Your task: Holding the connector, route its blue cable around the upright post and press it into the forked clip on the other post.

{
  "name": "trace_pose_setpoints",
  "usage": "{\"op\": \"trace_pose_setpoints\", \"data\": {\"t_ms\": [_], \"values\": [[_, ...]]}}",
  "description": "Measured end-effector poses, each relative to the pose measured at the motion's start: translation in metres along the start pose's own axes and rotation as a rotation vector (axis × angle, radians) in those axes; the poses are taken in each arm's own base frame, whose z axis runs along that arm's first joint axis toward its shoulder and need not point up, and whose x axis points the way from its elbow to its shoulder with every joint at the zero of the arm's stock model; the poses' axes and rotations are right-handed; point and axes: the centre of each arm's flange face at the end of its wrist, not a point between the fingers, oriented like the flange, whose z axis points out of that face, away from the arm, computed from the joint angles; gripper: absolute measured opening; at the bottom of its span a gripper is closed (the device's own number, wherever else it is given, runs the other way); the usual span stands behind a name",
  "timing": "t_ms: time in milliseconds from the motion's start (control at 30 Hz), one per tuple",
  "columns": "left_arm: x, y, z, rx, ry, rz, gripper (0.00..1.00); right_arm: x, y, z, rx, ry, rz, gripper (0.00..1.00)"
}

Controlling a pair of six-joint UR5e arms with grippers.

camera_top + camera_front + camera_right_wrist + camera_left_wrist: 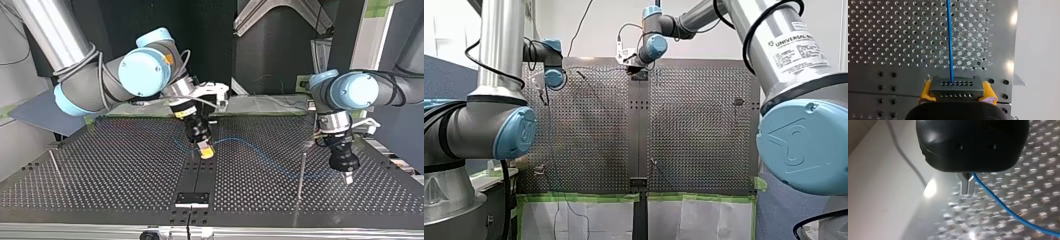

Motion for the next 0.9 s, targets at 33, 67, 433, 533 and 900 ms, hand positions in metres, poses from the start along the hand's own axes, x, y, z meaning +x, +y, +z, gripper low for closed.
{"op": "trace_pose_setpoints", "data": {"t_ms": [33, 67, 433, 533, 900], "values": [[0.006, 0.000, 0.001, 0.009, 0.013, 0.003, 0.03, 0.000, 0.001, 0.001, 0.000, -0.001, 0.000, 0.38], [0.010, -0.001, 0.001, 0.015, 0.022, 0.005, 0.03, -0.001, 0.001, 0.003, 0.001, 0.000, 0.001, 0.38], [0.021, -0.004, 0.009, 0.036, 0.044, -0.006, 0.05, -0.006, 0.014, 0.021, -0.001, -0.009, 0.003, 0.38], [0.024, -0.004, 0.010, 0.039, 0.057, -0.006, 0.05, -0.012, 0.015, 0.027, -0.002, -0.017, 0.001, 0.38], [0.050, 0.003, 0.010, 0.029, 0.115, 0.002, 0.11, -0.043, 0.023, 0.044, -0.013, -0.063, -0.009, 0.38]]}}
